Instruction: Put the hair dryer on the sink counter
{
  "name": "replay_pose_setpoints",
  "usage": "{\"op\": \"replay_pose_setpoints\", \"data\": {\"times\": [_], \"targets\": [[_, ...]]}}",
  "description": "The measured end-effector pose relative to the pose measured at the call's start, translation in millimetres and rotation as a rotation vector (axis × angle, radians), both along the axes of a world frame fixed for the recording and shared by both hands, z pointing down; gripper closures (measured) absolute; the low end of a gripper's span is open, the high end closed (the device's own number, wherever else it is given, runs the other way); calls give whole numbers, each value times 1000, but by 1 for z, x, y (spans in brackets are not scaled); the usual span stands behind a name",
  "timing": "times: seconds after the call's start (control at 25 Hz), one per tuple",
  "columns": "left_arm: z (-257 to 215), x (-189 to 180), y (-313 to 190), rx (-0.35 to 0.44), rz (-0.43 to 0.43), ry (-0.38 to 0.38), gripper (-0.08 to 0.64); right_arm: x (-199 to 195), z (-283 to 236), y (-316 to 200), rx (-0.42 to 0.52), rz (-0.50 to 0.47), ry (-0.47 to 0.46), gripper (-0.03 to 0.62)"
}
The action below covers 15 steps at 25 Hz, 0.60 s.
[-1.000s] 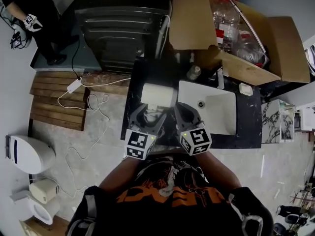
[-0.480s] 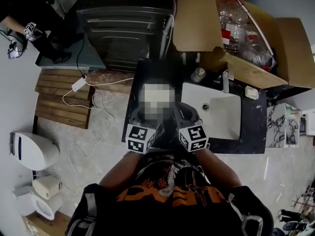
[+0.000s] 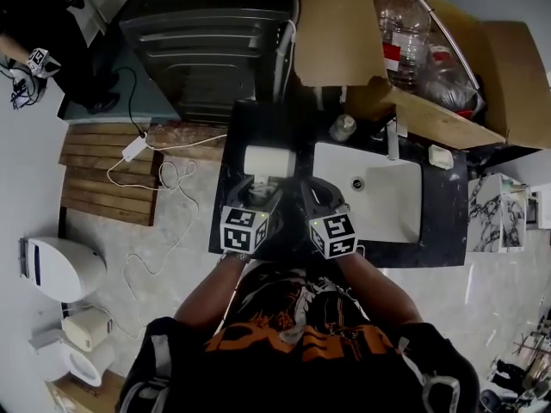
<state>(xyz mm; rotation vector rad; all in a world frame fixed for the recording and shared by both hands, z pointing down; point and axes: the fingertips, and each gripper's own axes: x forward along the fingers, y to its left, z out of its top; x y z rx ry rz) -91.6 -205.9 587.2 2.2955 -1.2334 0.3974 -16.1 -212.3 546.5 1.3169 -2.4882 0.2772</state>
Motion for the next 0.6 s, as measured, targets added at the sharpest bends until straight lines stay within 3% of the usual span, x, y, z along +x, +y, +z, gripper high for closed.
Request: {"op": "replay_pose_setpoints", "data": {"times": [0.6], "targets": [[65,1,-19,-221,-5,-57,267,14,30,-19,-61,14,19,578]]}}
